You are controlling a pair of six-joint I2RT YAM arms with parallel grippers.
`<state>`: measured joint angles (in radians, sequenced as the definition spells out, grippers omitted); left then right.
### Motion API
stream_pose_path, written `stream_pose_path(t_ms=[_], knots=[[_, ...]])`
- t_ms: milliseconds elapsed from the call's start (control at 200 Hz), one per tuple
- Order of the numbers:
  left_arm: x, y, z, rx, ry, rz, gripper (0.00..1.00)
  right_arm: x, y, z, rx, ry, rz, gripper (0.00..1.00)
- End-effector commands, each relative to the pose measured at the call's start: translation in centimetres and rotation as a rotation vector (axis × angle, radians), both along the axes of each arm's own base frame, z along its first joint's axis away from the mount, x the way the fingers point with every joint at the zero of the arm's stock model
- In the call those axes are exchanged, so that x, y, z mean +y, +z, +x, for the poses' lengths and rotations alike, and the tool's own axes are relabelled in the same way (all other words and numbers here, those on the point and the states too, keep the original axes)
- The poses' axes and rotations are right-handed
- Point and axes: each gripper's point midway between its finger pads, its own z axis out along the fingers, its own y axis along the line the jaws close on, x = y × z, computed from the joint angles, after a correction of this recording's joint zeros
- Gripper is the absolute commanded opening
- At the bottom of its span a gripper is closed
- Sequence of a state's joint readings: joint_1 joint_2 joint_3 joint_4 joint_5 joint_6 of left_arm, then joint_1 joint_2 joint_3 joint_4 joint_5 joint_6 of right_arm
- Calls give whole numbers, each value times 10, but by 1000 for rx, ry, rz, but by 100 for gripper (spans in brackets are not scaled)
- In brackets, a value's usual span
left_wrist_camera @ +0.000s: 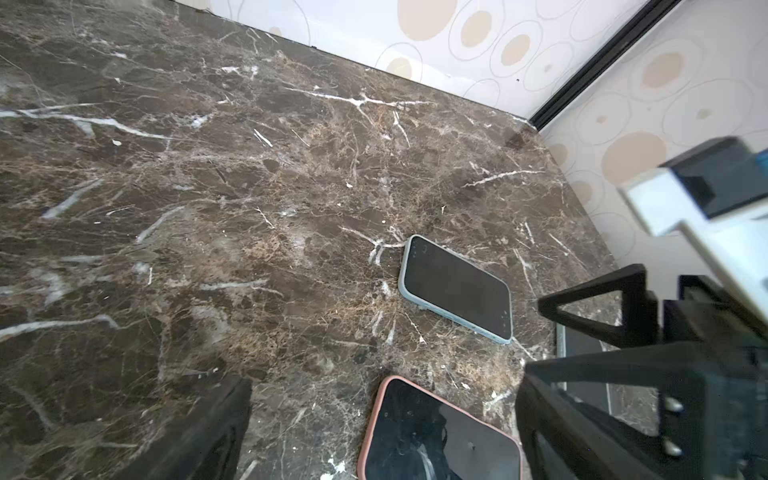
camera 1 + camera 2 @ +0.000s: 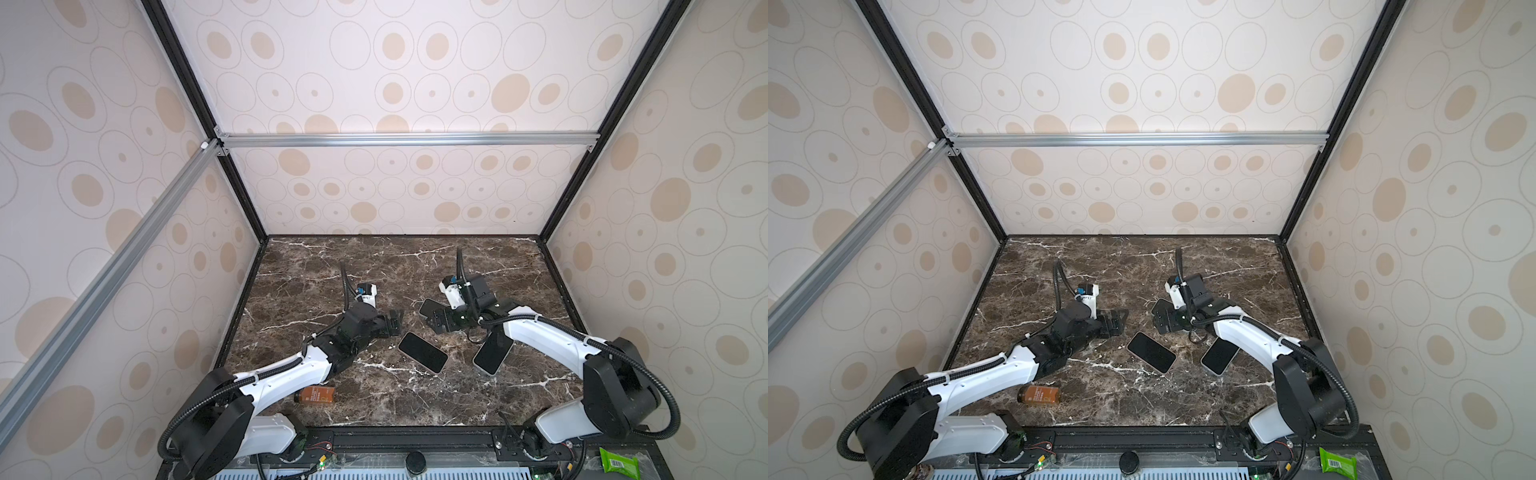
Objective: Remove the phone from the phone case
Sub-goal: 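Lower the right gripper onto the pale blue-cased phone and grasp its end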
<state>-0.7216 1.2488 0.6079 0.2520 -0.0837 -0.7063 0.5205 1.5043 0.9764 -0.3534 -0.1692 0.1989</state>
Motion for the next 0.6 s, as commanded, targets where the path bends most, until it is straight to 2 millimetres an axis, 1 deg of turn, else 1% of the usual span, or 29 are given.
stream_pose_path(t_ms=[0, 145, 250, 350, 595], knots=[[2, 11, 1, -3, -15, -106, 99, -20, -16, -1, 33, 44, -190, 99], [3, 13, -1, 1, -71, -198, 99, -30, -24, 14, 35, 114, -341, 100], [4, 12, 0, 4, -81, -234, 99, -23, -32, 21, 58, 197, -332, 100], [8, 11, 3, 8, -65, -249, 99, -22, -40, 27, 104, 260, -344, 100], [30, 10, 15, 2, -6, -308, 99, -13, -53, 46, 127, 352, -370, 100]])
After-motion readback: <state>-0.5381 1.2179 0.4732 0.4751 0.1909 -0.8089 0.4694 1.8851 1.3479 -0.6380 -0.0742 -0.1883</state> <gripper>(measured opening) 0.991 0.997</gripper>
